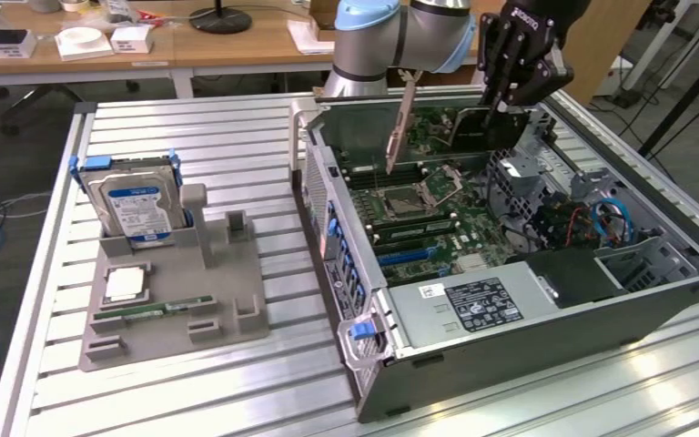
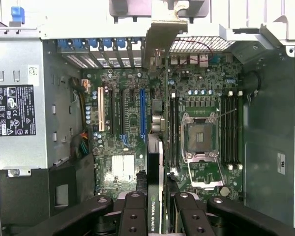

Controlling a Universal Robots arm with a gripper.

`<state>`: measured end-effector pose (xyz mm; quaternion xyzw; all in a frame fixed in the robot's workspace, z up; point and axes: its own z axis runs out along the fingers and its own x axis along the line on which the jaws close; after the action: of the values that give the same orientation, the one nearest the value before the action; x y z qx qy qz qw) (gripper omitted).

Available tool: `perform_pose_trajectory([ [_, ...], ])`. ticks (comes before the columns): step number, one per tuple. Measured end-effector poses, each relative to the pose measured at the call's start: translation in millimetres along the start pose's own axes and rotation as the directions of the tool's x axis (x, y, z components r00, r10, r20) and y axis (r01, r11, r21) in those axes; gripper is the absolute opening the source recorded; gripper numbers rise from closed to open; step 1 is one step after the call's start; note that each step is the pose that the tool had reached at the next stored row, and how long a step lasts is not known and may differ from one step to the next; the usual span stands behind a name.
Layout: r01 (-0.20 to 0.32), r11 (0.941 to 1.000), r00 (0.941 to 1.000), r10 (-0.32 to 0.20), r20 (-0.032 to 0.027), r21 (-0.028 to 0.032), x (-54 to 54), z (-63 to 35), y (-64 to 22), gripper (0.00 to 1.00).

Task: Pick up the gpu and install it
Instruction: 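Insert the gpu into the slot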

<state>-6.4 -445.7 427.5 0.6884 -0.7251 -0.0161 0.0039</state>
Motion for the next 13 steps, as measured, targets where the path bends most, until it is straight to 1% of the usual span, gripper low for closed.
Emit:
perform_pose_trajectory([
  [13, -0.001, 1.0000, 1.0000, 0.001, 0.0000, 0.0000, 0.0, 2.6, -0.4, 0.26],
])
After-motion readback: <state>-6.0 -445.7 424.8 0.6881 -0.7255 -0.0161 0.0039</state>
